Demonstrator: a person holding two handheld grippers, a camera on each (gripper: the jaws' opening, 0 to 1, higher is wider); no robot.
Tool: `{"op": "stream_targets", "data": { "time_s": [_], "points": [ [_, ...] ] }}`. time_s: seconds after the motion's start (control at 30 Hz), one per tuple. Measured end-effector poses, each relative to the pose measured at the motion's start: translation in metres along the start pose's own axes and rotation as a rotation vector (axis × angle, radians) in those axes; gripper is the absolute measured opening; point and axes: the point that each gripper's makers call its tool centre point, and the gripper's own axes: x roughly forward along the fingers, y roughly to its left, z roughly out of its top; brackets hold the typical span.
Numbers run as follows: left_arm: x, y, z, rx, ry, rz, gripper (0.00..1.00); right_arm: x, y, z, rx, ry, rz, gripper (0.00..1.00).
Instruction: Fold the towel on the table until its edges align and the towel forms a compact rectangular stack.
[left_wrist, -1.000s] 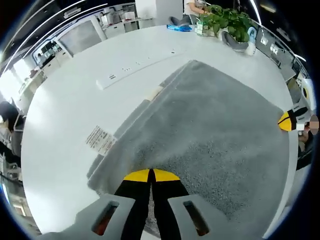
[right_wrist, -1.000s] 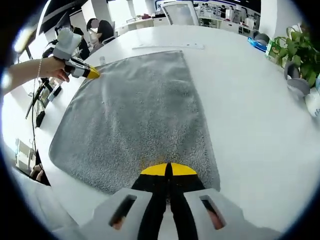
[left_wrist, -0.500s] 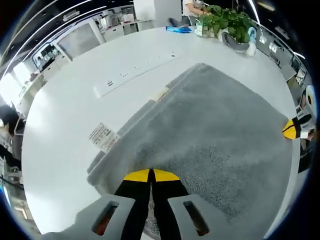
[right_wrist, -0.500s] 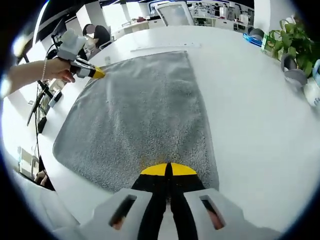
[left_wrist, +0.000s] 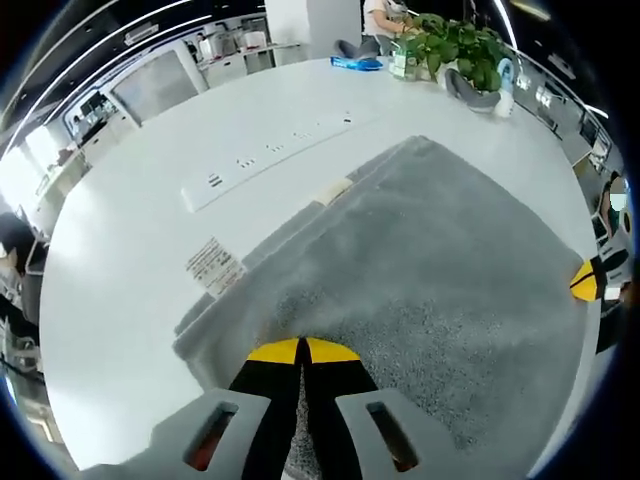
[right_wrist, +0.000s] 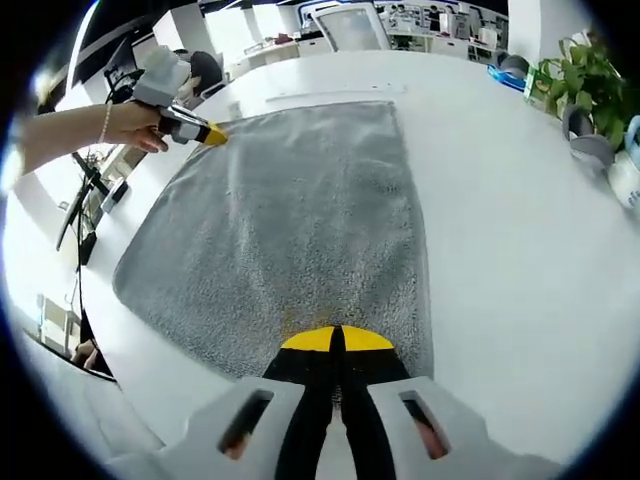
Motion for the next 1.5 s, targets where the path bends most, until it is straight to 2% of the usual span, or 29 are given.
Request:
{"op": "stream_targets", "data": {
  "time_s": [0.67, 0.77, 0.87, 1.03, 1.1, 1.13, 1.23, 1.4, 1.5],
  "points": [
    [0.005, -0.005, 0.015, 0.042, -0.012, -0.019, 0.01, -0.003, 0.017, -0.01, -0.007, -0.02, 0.007, 0.0],
    [0.005, -0.003, 0.015, 0.005, -0.027, -0.03, 0.01, -0.003, 0.017, -0.009, -0.015, -0.024, 0.007, 0.0],
    [0.004, -0.004, 0.015, -0.088, -0.047, -0.062, 0.01, -0.003, 0.016, -0.009, -0.01, -0.028, 0.025, 0.0],
    [0.002, -0.006, 0.015, -0.109, -0.046, -0.06, 0.01, -0.004, 0.016, -0.009, 0.004, -0.036, 0.07, 0.0],
    [0.0, -0.007, 0.014, -0.111, -0.051, -0.055, 0.01, -0.004, 0.018, -0.008, -0.025, -0.046, 0.081, 0.0],
    [-0.001, -0.006, 0.014, -0.119, -0.052, -0.043, 0.01, -0.004, 0.018, -0.008, -0.074, -0.05, 0.088, 0.0],
    [-0.011, -0.004, 0.023, -0.171, -0.111, -0.03, 0.01, -0.004, 0.019, -0.008, -0.083, -0.038, 0.09, 0.0],
    [-0.032, -0.011, 0.034, -0.153, -0.162, -0.054, 0.01, -0.01, 0.02, 0.001, -0.071, -0.071, 0.114, 0.0],
    [-0.046, -0.017, 0.033, -0.138, -0.182, -0.075, 0.06, -0.017, 0.019, 0.01, -0.085, -0.103, 0.119, 0.01]
  ]
}}
